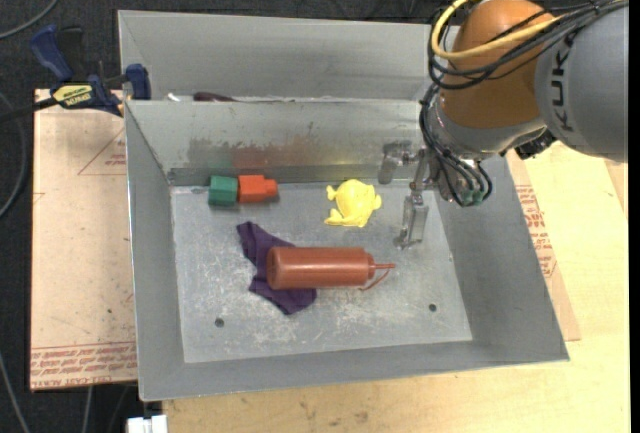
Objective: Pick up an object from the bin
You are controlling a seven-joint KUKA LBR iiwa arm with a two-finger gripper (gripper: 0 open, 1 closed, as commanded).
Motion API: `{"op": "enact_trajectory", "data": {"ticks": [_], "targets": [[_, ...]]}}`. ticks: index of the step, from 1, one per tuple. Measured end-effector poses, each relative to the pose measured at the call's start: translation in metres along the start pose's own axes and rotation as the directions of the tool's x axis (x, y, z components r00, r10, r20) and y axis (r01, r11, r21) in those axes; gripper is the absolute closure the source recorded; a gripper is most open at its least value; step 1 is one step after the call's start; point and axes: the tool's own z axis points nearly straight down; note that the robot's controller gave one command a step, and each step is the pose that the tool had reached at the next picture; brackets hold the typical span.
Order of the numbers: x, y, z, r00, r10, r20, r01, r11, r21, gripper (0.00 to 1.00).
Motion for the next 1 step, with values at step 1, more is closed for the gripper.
{"op": "enact_trajectory", "data": {"ticks": [1], "targets": [[-0.0012, 0.0000, -0.0048, 1.000, -0.001, 0.007, 0.001, 1.000, 0.001, 0.00]]}}
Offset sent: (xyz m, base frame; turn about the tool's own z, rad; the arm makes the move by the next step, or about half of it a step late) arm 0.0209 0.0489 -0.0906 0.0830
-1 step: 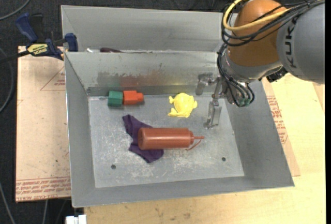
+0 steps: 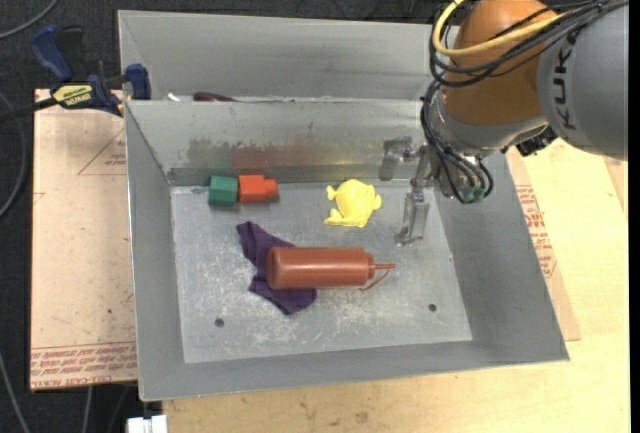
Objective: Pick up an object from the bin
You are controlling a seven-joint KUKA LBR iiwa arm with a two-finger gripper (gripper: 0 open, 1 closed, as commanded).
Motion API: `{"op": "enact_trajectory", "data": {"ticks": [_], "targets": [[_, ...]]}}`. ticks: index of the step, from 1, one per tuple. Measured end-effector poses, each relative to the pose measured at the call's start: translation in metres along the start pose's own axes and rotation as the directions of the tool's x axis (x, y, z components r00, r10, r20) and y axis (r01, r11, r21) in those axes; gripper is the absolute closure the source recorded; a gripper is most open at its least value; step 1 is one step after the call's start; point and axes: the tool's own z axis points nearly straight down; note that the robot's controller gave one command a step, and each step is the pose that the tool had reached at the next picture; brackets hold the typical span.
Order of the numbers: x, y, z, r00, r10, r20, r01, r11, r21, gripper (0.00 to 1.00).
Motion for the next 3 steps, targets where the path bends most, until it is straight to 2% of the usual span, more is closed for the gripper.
{"op": "enact_trajectory", "data": {"ticks": [1, 2, 3], "targets": [[-0.011, 0.016, 0.030, 0.999, 0.035, 0.010, -0.035, 0.999, 0.001, 0.00], [-0.006, 0.033, 0.086, 1.000, 0.001, 0.003, -0.001, 1.000, -0.002, 0.00], [-0.017, 0.021, 0.119, 0.990, 0.141, 0.022, -0.141, 0.990, -0.003, 1.00]]}}
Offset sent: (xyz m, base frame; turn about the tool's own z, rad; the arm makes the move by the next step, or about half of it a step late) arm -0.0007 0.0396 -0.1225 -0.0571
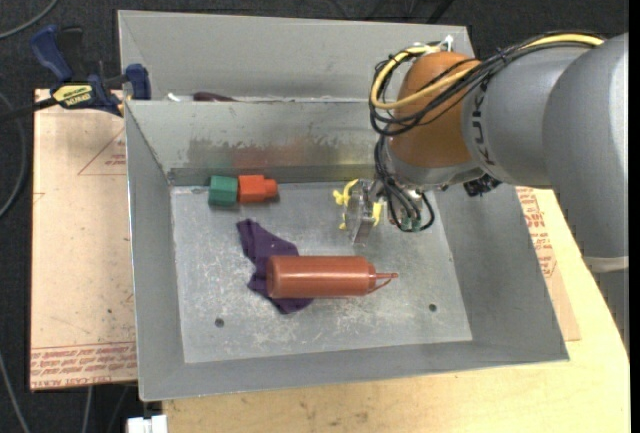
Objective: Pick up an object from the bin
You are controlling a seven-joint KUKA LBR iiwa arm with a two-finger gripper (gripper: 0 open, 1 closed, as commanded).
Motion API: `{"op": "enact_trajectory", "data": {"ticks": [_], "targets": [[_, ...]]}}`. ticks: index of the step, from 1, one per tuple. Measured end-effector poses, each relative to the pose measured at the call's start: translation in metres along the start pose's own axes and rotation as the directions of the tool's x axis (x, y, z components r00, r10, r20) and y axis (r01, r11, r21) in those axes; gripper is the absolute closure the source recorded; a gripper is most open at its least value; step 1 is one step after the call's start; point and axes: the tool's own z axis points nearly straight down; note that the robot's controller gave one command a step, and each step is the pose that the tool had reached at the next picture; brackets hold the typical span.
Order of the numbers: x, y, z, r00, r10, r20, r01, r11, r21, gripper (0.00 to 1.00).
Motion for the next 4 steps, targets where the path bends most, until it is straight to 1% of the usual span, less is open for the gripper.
{"op": "enact_trajectory", "data": {"ticks": [1, 4], "targets": [[0.0025, 0.0000, 0.0024, 1.000, -0.001, -0.009, 0.001, 1.000, 0.001, 0.00], [0.0028, -0.0009, 0.0026, 1.000, -0.002, -0.007, 0.002, 1.000, 0.001, 0.00]]}}
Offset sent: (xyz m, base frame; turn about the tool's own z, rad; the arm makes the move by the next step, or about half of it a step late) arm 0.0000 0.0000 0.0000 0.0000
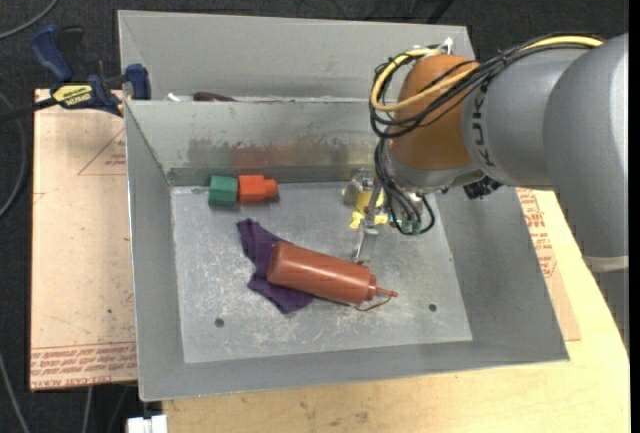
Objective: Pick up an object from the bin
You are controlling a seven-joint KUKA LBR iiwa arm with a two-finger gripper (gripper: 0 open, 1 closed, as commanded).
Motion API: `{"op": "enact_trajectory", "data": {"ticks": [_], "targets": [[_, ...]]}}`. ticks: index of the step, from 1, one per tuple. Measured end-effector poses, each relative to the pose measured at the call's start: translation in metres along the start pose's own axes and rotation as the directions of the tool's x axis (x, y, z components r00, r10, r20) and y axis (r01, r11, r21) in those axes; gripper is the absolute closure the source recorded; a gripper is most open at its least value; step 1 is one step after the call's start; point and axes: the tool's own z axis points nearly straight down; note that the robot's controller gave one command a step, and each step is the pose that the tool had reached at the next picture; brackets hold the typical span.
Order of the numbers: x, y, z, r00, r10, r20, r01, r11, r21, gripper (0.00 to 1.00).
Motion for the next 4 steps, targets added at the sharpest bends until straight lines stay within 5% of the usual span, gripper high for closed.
{"op": "enact_trajectory", "data": {"ticks": [1, 2, 4], "targets": [[0.034, -0.017, -0.006, 0.980, -0.198, -0.002, 0.198, 0.980, 0.002, 0.00], [0.067, -0.010, -0.013, 0.946, -0.326, -0.004, 0.326, 0.946, -0.002, 0.00], [0.083, 0.022, -0.063, 0.978, -0.206, -0.006, 0.206, 0.979, 0.000, 0.00]]}}
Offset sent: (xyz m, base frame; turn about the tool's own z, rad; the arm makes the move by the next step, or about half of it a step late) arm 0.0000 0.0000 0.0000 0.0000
